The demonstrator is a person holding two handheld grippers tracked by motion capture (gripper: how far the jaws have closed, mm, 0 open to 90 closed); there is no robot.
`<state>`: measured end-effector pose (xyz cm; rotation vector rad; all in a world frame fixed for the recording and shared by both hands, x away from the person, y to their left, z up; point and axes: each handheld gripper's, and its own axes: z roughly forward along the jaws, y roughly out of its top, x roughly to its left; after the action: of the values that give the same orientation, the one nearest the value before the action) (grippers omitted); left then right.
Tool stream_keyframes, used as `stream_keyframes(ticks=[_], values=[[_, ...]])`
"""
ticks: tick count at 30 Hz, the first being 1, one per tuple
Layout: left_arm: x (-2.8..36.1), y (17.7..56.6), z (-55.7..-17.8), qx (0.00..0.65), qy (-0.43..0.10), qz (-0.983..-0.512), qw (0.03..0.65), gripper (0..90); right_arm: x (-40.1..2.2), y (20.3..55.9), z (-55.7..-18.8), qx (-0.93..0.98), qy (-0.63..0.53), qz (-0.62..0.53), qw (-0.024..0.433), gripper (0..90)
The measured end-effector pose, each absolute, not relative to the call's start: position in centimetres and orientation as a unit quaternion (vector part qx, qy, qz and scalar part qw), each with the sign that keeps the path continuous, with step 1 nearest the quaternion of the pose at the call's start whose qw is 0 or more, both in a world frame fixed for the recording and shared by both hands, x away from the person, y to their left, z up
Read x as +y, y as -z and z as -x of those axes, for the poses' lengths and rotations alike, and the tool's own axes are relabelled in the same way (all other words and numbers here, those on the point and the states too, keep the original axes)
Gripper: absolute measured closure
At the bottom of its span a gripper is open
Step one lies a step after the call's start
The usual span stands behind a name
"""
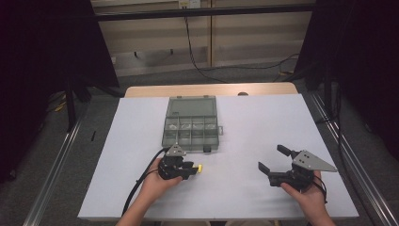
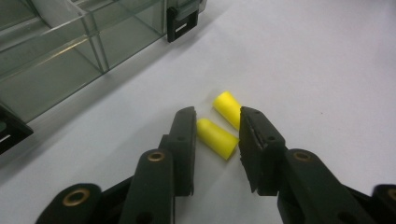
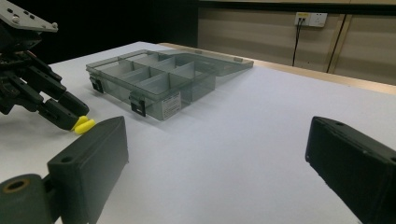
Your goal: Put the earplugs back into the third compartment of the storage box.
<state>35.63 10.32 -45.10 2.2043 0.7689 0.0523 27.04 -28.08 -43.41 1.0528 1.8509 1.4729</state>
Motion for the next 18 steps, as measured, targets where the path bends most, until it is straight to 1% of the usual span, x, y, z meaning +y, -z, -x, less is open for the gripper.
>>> stream_keyframes(ticks=[18], values=[[10.95, 45.0, -35.89, 0.314, -0.019, -0.864, 0.394, 69.2, -27.82, 43.34, -26.96, 0.689, -0.549, -0.386, 0.273, 6.4]])
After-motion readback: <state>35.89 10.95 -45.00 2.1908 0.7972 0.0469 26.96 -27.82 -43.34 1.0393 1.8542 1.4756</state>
